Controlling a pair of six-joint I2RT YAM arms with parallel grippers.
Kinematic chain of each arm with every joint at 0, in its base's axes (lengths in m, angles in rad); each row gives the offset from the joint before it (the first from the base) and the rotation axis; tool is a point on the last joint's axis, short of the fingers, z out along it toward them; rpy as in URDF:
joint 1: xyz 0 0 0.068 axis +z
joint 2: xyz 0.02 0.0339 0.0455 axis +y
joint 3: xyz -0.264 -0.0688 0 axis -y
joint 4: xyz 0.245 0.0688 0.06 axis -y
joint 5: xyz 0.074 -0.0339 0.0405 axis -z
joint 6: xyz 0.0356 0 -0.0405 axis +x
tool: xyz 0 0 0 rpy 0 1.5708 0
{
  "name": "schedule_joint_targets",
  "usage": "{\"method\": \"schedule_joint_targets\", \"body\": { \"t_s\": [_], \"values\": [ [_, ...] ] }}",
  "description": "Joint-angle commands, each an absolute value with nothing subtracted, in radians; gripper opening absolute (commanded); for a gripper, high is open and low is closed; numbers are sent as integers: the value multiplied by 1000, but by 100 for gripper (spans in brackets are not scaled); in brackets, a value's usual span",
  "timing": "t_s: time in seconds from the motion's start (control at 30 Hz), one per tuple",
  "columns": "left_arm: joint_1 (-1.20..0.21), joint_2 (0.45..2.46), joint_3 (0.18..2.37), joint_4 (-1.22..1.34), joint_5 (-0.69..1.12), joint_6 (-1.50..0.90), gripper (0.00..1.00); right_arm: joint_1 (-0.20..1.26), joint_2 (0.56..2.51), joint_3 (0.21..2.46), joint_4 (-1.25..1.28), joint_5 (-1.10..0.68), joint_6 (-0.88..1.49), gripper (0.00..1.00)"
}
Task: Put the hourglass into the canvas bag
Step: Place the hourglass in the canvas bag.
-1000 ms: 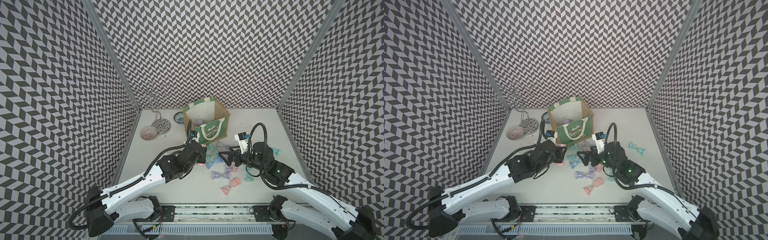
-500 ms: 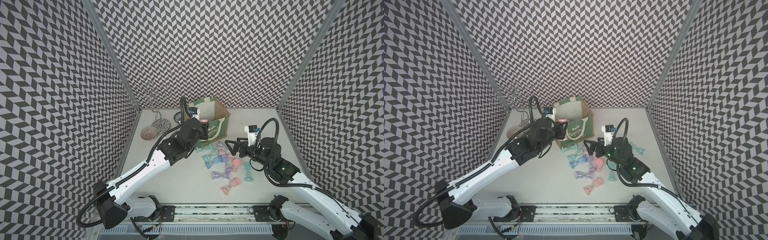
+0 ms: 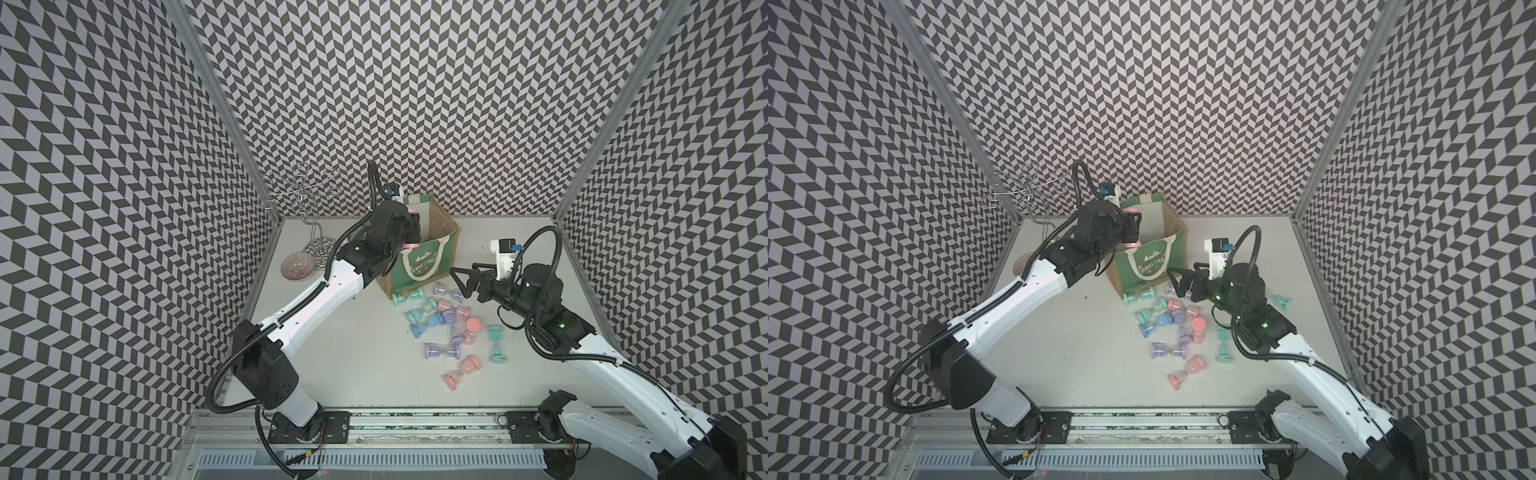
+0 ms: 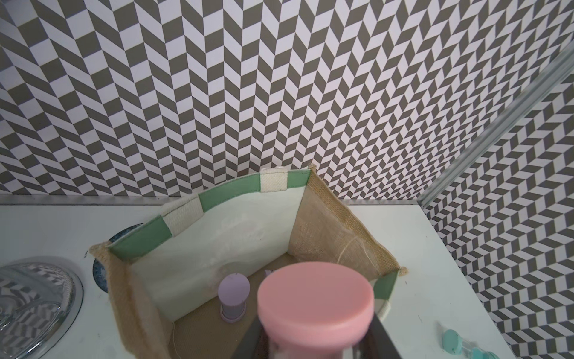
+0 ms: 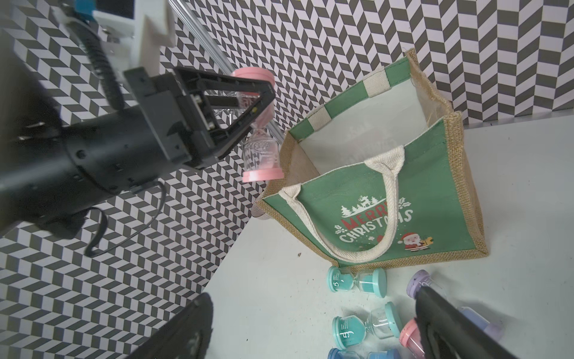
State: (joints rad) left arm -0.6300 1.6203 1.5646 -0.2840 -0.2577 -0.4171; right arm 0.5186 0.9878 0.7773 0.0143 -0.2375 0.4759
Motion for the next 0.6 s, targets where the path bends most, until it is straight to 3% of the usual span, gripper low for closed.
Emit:
{"method": "schedule_joint_targets", "body": {
  "t_s": [0.0, 0.57],
  "values": [
    [-593, 1684, 1641, -250, -206, -400, 30, 506, 1009, 804, 97, -266, 461, 99],
    [-534, 2036, 1899, -302, -72, -397, 30, 449, 1096, 802, 158, -338, 477, 99]
  ]
}}
